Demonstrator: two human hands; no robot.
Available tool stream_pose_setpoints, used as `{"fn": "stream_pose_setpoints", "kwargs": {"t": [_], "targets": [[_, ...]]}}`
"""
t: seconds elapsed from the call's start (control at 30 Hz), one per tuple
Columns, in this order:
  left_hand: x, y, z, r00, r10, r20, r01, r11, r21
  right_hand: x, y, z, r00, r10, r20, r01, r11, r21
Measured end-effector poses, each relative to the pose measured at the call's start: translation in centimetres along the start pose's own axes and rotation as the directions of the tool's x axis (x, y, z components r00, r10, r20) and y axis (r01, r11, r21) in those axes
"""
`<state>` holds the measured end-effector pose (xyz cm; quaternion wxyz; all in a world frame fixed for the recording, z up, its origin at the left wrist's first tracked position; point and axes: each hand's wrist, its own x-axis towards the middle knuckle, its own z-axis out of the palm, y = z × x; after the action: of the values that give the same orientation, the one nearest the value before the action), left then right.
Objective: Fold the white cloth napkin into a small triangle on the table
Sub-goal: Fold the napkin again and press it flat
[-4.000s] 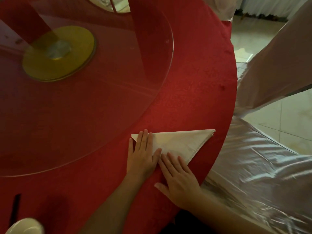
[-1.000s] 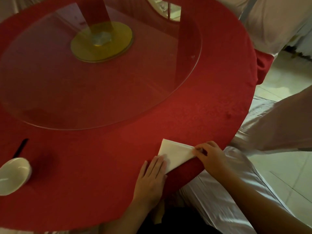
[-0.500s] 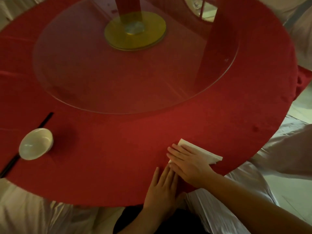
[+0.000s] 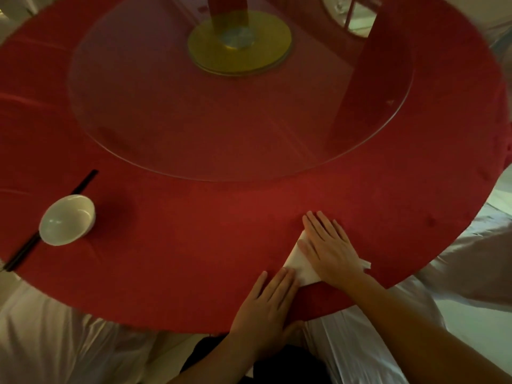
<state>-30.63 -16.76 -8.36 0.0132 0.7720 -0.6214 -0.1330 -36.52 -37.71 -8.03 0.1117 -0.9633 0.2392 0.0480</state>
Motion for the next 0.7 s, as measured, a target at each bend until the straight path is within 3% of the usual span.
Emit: {"fn": "stream_pose_setpoints", "kwargs": {"t": [0.1,0.17,0.3,0.37,0.47,0.53,0.6,0.7], "targets": [[-0.2,-0.4,-0.3,0.999,0.036,-0.015,-0.035,0.999,0.025,0.4,0.6,-0.6,0.998,0.005,0.059,-0.012,0.993,0.119],[-0.7,-0.7,-0.7,0.999,0.009,-0.046,-0.008,1.000,0.028,0.7,1.1,-1.9,0.988,-0.093,0.122,0.075,0.987,0.144],[-1.7,-1.1,-1.8,0.961,-0.228,-0.155,0.211,0.971,-0.115,2.1,0.6,-4.7,0.882,-0.324,0.343,0.363,0.930,-0.057],[-2.4,-1.4,-2.7,0.926,-0.356,-0.125,0.330,0.924,-0.193,3.0,-0.3,-5.7,0.834,-0.377,0.404,0.474,0.863,-0.173],[-3.6,-2.3,-3.1,0.890,-0.444,-0.103,0.399,0.868,-0.296,4.2,-1.6,-7.1,0.779,-0.410,0.475,0.573,0.772,-0.275],[-4.3,-3.0,-2.7,0.872,-0.484,-0.073,0.411,0.804,-0.430,4.9,-2.6,-8.0,0.741,-0.385,0.550,0.599,0.750,-0.282],[-4.8,-3.6,-2.7,0.821,-0.565,-0.082,0.421,0.696,-0.582,5.6,-3.6,-8.8,0.703,-0.323,0.634,0.509,0.851,-0.131],[-4.9,-4.9,-4.1,0.709,-0.704,0.045,0.390,0.337,-0.857,6.7,-5.6,-10.0,0.636,-0.318,0.703,0.335,0.935,0.120]]}}
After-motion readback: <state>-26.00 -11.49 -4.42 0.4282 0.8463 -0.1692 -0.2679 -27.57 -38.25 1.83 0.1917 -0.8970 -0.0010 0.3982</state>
